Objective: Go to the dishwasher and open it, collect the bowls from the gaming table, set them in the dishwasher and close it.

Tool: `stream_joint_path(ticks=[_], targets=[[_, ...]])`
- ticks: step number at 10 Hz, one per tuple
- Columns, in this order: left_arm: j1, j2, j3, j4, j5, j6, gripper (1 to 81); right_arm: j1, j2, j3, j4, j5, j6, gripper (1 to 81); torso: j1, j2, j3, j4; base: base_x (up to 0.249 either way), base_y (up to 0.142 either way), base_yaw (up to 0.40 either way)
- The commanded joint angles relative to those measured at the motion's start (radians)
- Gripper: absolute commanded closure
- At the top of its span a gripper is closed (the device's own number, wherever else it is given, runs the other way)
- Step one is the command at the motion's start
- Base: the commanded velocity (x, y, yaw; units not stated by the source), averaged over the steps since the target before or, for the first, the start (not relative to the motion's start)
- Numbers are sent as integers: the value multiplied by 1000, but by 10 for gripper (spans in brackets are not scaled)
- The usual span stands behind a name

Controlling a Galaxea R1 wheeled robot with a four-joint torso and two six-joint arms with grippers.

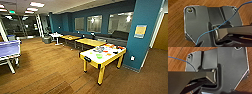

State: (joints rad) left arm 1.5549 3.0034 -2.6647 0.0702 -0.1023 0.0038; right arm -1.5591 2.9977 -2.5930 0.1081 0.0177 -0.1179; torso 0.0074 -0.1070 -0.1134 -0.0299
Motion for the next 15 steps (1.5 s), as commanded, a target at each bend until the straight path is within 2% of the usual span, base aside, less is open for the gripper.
stream_joint_path(ticks=[1, 8, 15], targets=[[-45, -1, 3, 6, 50, 8, 10, 47, 2, 8, 1, -61, -2, 10, 0, 0, 0, 0, 0, 0, -400], [-45, -4, 3, 3, 50, 7, 10, 46, 5, 8, 1, -61, -2, 10, 0, 0, 0, 0, 0, 0, -355], [-43, -7, 5, -9, 50, 7, 10, 46, 10, 7, -1, -61, -2, 10, 0, 0, 0, 0, 0, 0, -16]])
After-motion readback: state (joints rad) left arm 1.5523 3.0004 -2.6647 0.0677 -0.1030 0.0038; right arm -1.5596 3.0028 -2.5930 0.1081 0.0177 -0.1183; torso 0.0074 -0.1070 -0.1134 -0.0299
